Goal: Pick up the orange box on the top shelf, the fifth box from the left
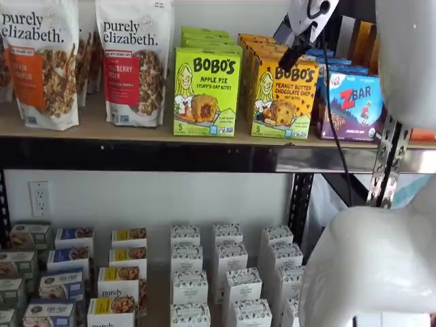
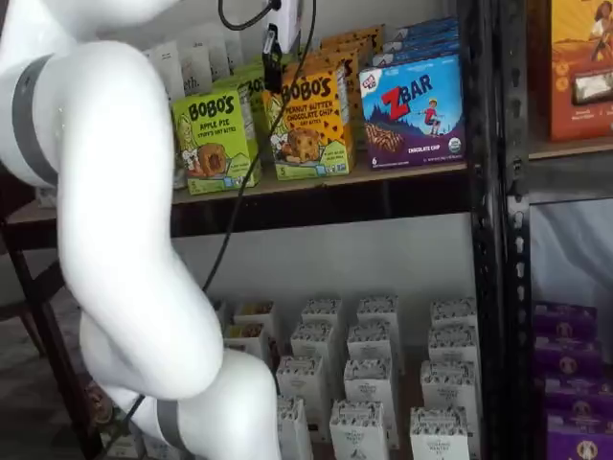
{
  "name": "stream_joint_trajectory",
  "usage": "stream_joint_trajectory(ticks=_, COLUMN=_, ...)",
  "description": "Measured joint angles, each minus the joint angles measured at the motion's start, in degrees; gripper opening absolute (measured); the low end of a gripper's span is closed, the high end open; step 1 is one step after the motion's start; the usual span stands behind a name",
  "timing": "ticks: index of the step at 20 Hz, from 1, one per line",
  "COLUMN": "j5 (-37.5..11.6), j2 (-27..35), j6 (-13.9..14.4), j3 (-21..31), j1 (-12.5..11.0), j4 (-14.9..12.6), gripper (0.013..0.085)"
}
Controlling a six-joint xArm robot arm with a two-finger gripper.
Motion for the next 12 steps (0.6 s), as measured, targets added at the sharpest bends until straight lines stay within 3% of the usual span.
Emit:
stream_joint_trajectory(ticks=8, j5=3.10, j2=4.79, j6=0.18, j3=-5.03, j1=1.12, j4=-5.34, gripper=0.0850)
stream_joint_trajectory(ticks=12, j5=4.88, j2=6.94, j6=0.34, j3=-7.15, j1=1.23, j4=-5.52, gripper=0.0850)
